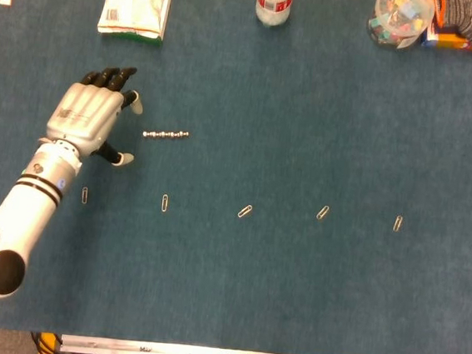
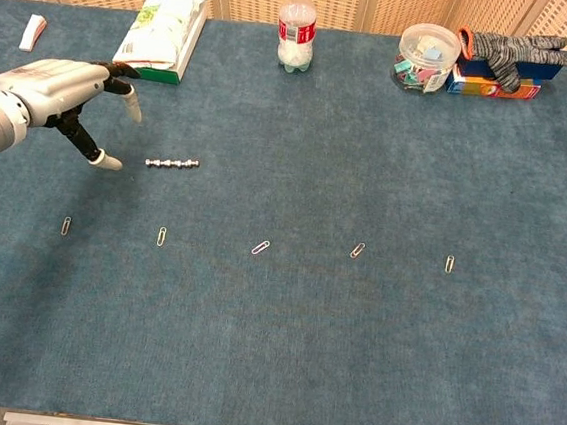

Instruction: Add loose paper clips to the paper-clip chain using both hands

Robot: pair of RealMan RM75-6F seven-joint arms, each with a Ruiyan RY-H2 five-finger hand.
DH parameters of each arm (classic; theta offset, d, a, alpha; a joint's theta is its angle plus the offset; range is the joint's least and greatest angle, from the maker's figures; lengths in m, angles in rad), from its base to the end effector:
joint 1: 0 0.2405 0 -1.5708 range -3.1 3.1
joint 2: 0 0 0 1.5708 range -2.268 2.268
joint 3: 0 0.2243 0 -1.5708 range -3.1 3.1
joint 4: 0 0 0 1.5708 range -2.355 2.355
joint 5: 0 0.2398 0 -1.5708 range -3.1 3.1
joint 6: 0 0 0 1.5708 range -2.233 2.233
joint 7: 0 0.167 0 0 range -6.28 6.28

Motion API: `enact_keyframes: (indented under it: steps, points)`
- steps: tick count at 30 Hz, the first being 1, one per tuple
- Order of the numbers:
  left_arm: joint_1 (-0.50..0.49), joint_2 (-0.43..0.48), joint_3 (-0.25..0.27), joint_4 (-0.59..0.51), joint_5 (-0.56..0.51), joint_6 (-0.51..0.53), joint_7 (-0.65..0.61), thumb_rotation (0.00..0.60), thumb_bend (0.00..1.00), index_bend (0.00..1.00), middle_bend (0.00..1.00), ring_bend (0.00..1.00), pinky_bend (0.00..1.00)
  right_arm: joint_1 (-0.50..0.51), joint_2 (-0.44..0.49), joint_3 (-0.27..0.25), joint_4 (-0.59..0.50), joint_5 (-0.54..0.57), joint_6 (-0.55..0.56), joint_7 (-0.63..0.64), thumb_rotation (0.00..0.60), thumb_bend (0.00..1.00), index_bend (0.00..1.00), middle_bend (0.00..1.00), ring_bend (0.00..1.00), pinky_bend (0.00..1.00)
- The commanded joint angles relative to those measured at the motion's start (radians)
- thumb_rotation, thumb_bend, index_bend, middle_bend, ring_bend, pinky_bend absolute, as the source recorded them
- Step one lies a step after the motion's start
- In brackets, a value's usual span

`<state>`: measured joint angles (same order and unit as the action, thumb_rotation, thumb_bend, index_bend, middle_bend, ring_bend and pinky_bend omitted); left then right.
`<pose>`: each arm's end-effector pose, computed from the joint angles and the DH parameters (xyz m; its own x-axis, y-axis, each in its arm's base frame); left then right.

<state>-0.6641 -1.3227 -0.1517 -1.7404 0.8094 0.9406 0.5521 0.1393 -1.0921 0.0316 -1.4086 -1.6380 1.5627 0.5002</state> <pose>-0.1695 0.3223 -0.0161 0.4665 0.4138 0.7817 0.8838 -0.1819 -0.4311 -0.3044 -0.2185 0.1486 0.1418 0.0103 0.9898 -0.9692 -0.2020 0.1409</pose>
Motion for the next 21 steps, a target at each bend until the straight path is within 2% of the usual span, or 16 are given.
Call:
enact_keyframes:
  steps: [1, 12, 21]
  points:
    - [-0.027, -0.026, 0.0, 0.019, -0.034, 0.005, 0.021, 0.6, 0.0, 0.33, 0.07, 0.05, 0.11, 0.0, 0.0, 0.0, 0.001, -0.001, -0.001, 0.001, 0.6, 0.0, 0.15, 0.16, 0.06, 0.37]
    - [-0.098, -0.107, 0.003, 0.086, -0.095, 0.02, 0.058, 0.6, 0.0, 0.35, 0.07, 0.05, 0.11, 0.0, 0.002, 0.001, 0.002, 0.0, 0.0, 0.01, 0.6, 0.0, 0.15, 0.16, 0.06, 0.37]
    - [-0.134, -0.157, 0.011, 0.14, -0.14, 0.021, 0.073, 0.6, 0.0, 0.41, 0.03, 0.0, 0.09, 0.0, 0.004, 0.003, 0.008, 0.004, -0.002, 0.026, 0.6, 0.0, 0.15, 0.16, 0.06, 0.37]
